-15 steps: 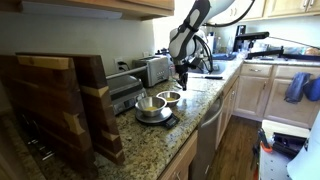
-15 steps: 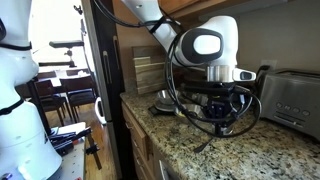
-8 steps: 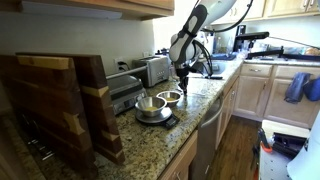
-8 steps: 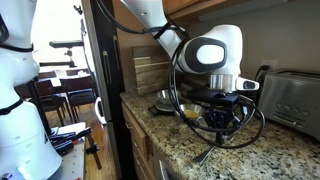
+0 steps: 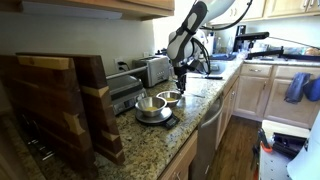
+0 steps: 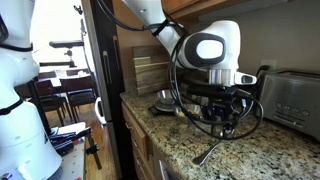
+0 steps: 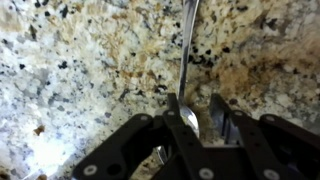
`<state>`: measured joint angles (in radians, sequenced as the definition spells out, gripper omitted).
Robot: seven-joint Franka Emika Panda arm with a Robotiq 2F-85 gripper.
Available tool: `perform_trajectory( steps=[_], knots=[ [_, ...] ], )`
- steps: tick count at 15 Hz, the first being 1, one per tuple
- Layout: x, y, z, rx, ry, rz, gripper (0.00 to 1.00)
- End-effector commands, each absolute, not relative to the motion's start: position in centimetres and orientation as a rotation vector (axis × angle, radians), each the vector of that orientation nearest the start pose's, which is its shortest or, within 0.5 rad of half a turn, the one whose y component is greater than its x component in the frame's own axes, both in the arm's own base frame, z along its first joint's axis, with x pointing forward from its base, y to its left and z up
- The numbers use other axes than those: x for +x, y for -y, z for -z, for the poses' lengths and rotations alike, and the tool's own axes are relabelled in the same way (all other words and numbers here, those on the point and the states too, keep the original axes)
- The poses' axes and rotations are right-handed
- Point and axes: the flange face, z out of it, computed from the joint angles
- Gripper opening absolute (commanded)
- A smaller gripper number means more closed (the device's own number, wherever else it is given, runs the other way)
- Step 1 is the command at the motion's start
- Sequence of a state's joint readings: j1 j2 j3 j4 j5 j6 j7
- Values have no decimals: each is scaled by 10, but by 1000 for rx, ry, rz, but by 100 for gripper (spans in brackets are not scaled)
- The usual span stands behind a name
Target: Use the spoon to get some sugar from the right bowl and put in the left bowl
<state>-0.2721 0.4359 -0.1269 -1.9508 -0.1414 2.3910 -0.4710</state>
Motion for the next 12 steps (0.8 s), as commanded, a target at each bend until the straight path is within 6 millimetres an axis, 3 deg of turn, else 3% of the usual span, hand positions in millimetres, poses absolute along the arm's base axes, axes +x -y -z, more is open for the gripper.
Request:
perform_trajectory(
  steps=[1, 6, 8, 9, 12],
  knots=[
    [554, 225, -293, -3267, 345, -105, 69],
    [538, 218, -330, -3252, 337, -67, 100],
    [531, 212, -341, -3252, 340, -75, 100],
    [552, 223, -326, -3263, 312, -60, 97],
    [545, 219, -337, -3261, 313, -56, 100]
  ],
)
